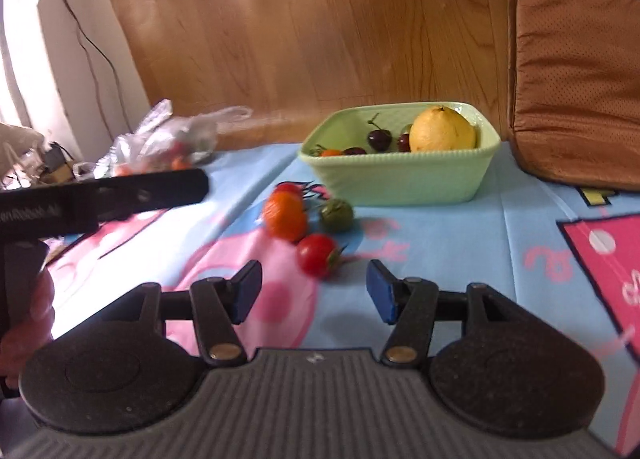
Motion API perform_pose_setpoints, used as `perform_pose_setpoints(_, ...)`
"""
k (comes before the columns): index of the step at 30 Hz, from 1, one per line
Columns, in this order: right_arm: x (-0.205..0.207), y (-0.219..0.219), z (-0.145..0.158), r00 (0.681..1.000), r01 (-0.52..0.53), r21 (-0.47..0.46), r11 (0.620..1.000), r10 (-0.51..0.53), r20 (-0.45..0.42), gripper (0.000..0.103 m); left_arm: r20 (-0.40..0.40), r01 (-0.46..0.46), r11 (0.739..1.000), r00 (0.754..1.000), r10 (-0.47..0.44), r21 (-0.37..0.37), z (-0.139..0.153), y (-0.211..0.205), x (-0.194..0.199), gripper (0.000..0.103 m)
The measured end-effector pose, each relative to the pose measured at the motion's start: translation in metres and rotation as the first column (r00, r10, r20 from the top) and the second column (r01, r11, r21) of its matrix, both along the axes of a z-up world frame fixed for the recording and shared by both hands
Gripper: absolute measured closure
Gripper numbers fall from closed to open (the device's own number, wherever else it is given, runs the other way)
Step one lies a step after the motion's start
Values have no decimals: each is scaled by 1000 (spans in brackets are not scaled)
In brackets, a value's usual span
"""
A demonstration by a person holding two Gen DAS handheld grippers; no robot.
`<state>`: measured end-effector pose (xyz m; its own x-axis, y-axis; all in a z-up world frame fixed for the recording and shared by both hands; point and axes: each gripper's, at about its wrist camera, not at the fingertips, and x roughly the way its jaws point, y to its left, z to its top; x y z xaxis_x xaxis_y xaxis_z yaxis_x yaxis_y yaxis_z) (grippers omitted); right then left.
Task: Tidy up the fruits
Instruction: 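Grasp a mandarin with the left tool while the right tool grasps a red tomato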
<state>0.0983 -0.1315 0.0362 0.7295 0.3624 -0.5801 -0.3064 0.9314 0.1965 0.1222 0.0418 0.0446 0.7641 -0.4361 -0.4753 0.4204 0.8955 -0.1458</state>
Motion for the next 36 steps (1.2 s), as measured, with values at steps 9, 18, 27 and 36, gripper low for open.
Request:
perform_pose_setpoints(9,19,15,-13,999,-50,-88,995,50,-3,70,-93,-5,999,996,9,45,-33,-21,38,65)
perform_pose_setpoints(18,-17,0,-9,998,-68,-76,995,69,10,70,-98,35,998,995,-31,45,-34,-21,-6,65)
perform_pose_setpoints(27,-84,-19,-7,998,-52,-69,996,53,24,70,-122,85,996,989,-85,-5,-35,-26,-81,65)
perform_pose_setpoints(36,-135,-31,-5,996,-9,-120,993,19,81,70,-93,68,998,993,-68,-2,-38,-38,-136,65)
